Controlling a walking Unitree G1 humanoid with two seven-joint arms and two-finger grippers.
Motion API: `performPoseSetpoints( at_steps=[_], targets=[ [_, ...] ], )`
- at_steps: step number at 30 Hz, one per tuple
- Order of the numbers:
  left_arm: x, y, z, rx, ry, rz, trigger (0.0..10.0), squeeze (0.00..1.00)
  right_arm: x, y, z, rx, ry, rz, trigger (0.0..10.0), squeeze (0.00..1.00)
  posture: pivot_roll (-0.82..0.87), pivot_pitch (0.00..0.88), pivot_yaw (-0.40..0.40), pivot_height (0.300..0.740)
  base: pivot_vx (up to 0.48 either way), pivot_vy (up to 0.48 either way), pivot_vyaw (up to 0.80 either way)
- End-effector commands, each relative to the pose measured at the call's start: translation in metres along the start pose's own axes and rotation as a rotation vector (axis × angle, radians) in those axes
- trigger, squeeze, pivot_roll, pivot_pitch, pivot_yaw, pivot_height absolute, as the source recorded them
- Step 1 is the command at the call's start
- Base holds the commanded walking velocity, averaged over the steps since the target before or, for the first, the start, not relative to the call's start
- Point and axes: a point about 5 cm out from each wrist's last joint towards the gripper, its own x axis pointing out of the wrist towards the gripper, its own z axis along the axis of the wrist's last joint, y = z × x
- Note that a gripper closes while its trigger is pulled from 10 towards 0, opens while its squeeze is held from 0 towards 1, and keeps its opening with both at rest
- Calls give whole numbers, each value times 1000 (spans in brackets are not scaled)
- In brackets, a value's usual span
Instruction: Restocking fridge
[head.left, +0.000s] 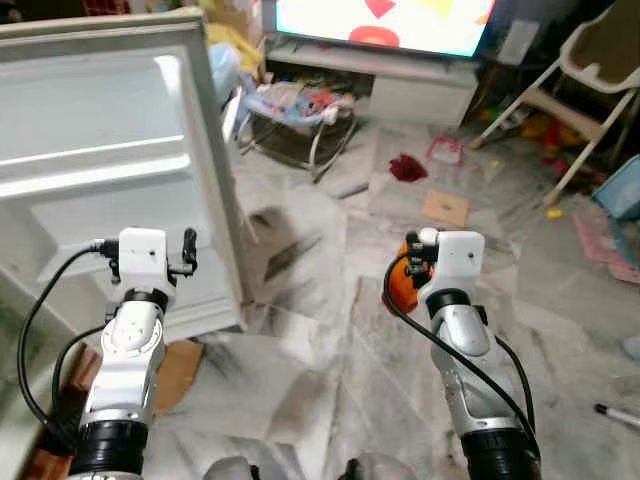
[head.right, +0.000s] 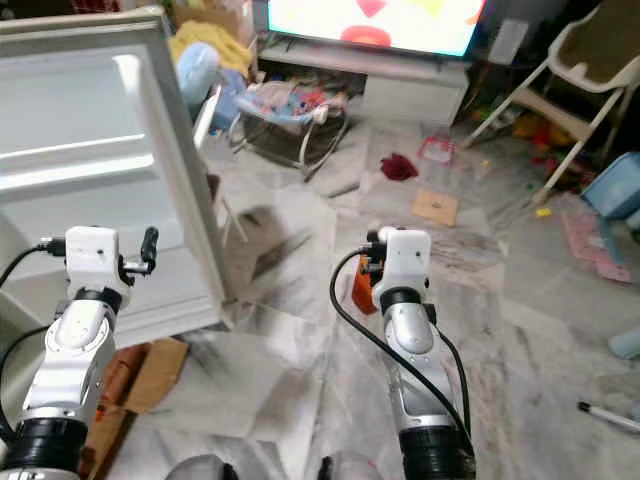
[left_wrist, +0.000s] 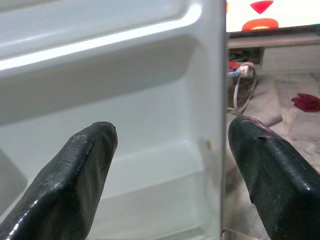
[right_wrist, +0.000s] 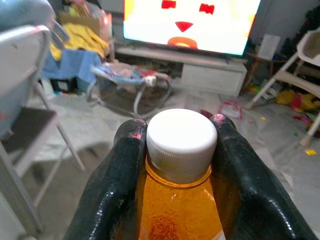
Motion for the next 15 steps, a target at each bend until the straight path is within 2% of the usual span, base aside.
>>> performPoseSetpoints(
  at_steps=[1,9,15],
  targets=[
    [1,-10,1,-16,8,-42,10000,0,-1,-15,2,-12,-13,-45,10000,0,8,27,-44,740,0,480,0],
    [1,-9,0,-22,4,-34,10000,0,-1,-14,2,-16,-13,-38,10000,0,10,28,-48,740,0,480,0],
    [1,-12,1,-27,3,-35,10000,0,4,-6,8,-15,-37,-9,10000,0,-4,39,-31,740,0,468,0]
  ],
)
